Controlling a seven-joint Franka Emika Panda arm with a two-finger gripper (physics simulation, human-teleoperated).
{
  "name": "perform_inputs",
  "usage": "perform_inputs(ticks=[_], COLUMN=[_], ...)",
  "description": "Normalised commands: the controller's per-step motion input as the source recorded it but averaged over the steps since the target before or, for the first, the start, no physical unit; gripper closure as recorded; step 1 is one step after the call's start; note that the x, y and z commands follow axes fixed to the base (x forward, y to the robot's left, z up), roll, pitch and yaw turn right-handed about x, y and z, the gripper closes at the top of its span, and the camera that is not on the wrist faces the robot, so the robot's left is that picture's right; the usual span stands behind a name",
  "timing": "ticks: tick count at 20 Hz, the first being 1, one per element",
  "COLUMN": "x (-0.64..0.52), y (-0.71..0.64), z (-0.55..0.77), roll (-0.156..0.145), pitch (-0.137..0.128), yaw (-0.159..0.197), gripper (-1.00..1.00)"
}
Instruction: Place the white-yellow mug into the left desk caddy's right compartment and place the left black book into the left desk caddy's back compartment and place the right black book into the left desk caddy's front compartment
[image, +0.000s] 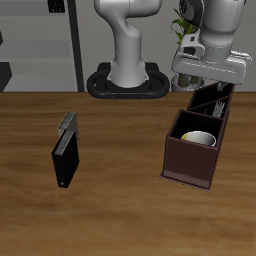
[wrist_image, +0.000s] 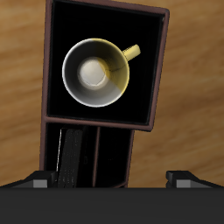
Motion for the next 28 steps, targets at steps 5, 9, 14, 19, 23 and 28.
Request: perform_inputs(ticks=[5, 9, 14, 19, 23, 28], x=[0.25, 0.28, 0.20, 0.02, 0.02, 0.11], y=[-0.87, -0.71, -0.84, -0.66, -0.42, -0.68], z=[0.16, 0.02, 0.13, 0.05, -0.12, -0.04], roll=[-0.120, -0.083, -0.048, 0.094, 0.131, 0.017], pitch=[-0.012, 0.024, 0.002, 0.032, 0.031, 0.019], yaw=[0.064, 0.025, 0.084, 0.086, 0.130, -0.038], gripper=[-1.00, -1.00, -1.00, -1.00, -1.00, -1.00])
